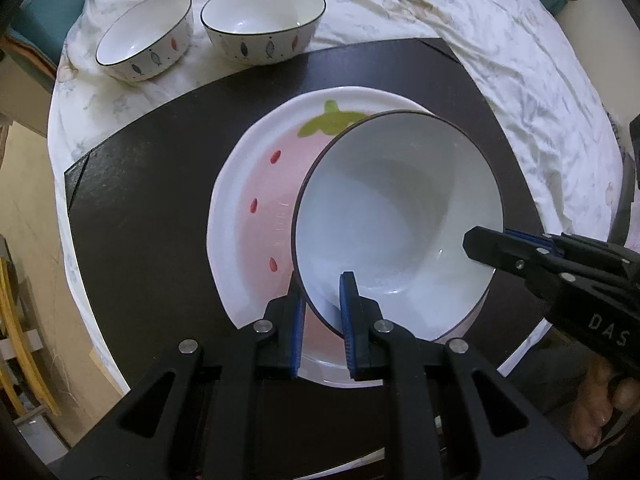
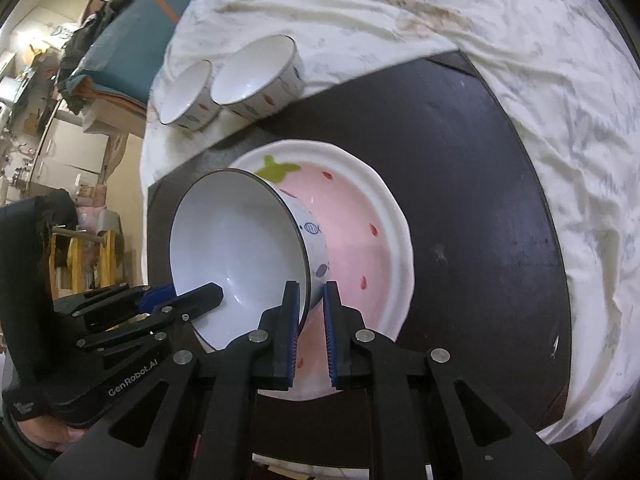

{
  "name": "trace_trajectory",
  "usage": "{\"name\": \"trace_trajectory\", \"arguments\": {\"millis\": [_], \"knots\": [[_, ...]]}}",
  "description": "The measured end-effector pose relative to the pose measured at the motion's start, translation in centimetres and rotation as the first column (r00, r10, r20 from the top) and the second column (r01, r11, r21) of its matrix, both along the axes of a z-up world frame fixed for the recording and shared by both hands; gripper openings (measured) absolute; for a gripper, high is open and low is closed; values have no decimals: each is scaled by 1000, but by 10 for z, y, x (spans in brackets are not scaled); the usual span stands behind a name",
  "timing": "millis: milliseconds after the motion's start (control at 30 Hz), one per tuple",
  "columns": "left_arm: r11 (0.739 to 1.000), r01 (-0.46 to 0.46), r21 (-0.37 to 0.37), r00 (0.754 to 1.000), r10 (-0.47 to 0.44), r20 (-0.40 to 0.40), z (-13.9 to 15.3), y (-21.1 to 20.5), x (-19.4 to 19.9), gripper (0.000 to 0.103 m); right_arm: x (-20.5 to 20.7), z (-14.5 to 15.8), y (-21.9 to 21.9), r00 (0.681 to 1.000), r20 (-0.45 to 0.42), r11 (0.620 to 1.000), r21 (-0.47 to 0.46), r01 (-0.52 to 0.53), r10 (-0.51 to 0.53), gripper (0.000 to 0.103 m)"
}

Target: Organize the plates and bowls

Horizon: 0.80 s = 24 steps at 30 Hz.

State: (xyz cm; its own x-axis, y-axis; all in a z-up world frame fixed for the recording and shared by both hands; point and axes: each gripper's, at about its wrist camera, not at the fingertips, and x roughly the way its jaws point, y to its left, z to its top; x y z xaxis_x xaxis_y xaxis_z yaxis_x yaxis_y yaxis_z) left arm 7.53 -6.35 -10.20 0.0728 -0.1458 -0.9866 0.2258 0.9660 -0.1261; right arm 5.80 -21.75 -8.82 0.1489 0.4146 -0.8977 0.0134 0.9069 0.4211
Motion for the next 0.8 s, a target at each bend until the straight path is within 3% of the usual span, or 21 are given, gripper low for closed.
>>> {"name": "trace_trajectory", "arguments": {"millis": [800], "knots": [[998, -47, 31, 998, 46, 38, 2, 5, 8, 14, 11, -18, -1, 996, -84, 998, 63, 27, -21, 19]]}}
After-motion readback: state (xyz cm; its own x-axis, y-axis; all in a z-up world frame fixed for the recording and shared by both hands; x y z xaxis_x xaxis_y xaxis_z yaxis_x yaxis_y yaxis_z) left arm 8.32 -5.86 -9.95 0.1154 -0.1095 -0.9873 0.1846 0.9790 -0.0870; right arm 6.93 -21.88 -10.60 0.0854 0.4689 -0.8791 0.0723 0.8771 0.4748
